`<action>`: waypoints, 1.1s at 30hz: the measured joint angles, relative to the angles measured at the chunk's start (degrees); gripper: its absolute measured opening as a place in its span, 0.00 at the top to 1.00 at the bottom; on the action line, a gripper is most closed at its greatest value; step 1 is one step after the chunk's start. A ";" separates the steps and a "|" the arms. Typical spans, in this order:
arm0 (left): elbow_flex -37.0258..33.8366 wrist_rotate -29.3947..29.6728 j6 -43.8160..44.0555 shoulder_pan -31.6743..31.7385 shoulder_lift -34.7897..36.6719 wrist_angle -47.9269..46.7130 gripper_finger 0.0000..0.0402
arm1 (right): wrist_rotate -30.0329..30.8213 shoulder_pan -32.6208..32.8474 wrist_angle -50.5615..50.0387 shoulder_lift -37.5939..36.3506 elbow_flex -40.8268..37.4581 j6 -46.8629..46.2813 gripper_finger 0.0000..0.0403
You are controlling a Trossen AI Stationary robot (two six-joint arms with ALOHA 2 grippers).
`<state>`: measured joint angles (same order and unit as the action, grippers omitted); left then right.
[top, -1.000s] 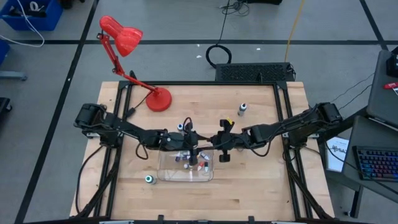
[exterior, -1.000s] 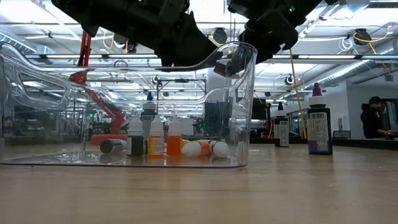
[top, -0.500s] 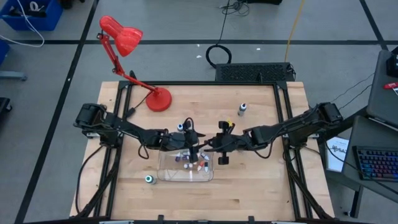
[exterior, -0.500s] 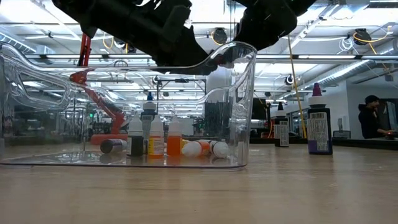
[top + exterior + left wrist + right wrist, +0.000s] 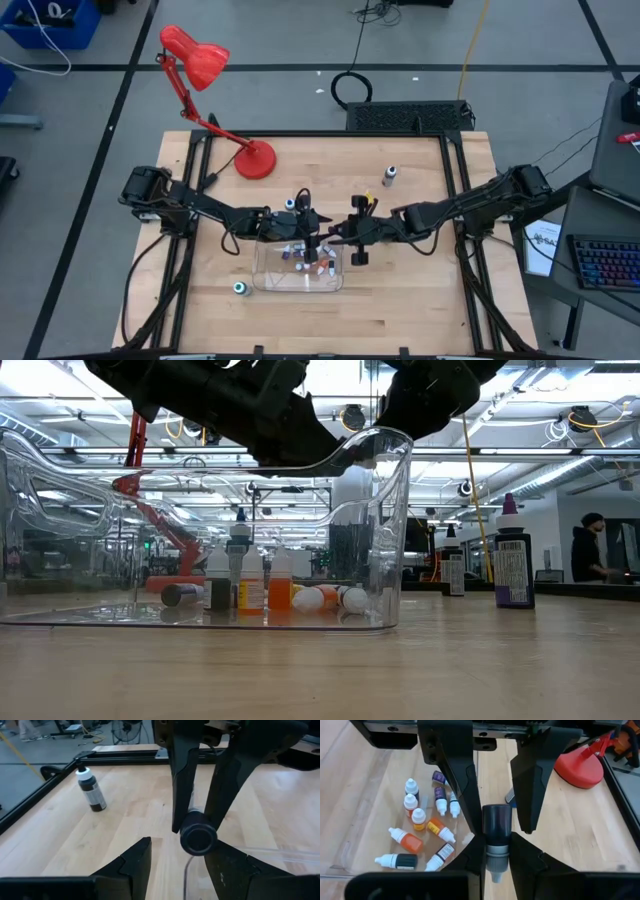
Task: Pick & Place food coloring
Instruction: Put the small black food coloring into the bin
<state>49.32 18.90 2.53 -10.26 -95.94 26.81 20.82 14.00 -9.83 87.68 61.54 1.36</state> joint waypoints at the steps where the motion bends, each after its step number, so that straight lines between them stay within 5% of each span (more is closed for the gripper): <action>1: 0.00 -0.59 -0.30 0.00 0.00 0.08 0.55 | -0.06 0.00 -0.01 0.00 0.00 -0.01 0.88; 33: 0.11 -5.55 -0.57 -0.04 0.23 1.09 0.55 | -0.06 -0.02 -0.58 0.21 -0.22 -0.01 0.88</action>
<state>49.43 13.34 1.96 -10.31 -95.71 27.89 20.75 13.98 -10.42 87.89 61.32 1.34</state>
